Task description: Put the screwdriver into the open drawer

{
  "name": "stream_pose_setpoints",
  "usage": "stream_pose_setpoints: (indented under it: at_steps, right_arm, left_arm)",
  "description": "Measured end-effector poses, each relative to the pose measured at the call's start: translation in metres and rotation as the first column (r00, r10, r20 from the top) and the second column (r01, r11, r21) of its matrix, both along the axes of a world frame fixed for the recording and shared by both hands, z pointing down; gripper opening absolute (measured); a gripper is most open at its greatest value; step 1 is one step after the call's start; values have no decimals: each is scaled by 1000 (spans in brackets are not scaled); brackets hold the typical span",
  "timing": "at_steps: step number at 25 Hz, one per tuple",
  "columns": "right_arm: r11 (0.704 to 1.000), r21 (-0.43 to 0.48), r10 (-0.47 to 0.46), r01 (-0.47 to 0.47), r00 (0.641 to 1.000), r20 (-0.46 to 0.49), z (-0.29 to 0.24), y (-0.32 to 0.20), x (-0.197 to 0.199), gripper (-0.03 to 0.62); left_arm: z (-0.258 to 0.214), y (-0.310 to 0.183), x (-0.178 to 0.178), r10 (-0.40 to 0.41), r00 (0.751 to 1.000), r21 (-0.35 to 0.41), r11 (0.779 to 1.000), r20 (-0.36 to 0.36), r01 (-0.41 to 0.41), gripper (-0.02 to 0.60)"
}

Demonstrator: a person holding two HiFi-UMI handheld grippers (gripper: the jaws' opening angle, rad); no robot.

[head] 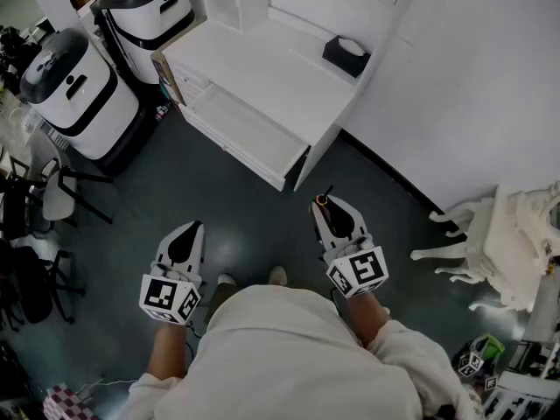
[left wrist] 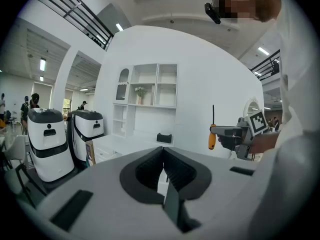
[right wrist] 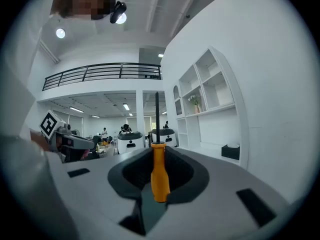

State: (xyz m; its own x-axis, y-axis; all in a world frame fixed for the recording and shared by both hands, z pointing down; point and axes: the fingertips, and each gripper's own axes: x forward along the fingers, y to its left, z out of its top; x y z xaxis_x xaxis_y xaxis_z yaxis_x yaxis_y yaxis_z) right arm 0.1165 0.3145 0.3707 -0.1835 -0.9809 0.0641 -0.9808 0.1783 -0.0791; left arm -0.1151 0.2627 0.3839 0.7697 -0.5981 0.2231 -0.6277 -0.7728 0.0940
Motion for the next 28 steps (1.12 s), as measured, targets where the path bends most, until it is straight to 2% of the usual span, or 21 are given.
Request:
stream_pose_setpoints:
  at_steps: [12,28]
  right_arm:
    - [1000,-2,-16,16,999,30,3,-1,5,75]
    - [998,-13,-61,61,998,12,9,-11,9,74]
  left_arm:
    - [3,2,6,-7,1000,-14,1000,2,7,5]
    - [8,10,2,-67,998,-31,997,10,67,5]
